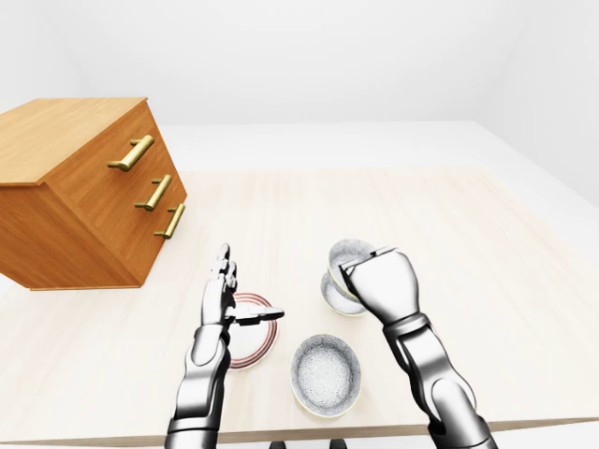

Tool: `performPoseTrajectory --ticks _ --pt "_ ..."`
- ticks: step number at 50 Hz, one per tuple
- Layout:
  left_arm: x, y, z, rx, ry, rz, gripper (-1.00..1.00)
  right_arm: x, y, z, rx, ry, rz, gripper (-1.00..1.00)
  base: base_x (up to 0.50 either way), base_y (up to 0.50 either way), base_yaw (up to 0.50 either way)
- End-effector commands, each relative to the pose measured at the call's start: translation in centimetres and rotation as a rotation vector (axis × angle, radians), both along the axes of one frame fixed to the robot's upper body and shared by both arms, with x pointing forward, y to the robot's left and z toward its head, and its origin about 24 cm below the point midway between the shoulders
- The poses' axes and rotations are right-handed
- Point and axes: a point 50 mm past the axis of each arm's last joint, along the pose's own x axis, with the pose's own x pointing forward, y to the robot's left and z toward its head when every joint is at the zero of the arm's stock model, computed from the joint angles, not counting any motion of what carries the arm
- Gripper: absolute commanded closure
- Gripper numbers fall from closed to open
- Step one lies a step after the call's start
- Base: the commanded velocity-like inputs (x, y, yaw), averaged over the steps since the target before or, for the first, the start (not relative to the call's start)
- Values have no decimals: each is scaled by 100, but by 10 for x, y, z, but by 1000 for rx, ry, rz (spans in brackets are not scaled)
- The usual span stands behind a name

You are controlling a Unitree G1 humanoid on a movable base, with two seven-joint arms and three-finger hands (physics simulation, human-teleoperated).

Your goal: Stack the bowl at the front on the bowl in the middle.

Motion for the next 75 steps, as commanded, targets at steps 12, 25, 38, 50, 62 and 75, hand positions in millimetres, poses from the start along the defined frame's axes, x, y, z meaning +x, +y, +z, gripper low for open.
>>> performPoseTrajectory --ticks 12,25,38,50,62,75 --pt "0 2 2 -6 -3 8 -100 1 8 -13 -193 -78 19 100 0 0 0" --pt "0 3 3 -4 -4 10 -100 3 17 -20 -245 -102 56 100 0 0 0" --pt "-1 2 4 -6 -4 9 -100 5 12 -23 -266 -98 46 100 0 0 0" --pt "-2 1 2 -4 -2 8 -100 4 9 -27 -283 -99 41 100 0 0 0" --pt "-2 2 3 -4 -3 10 -100 2 10 -37 -299 -87 61 100 0 0 0" --pt "-1 3 2 -3 -3 15 -100 -1 14 -50 -308 -68 95 100 0 0 0"
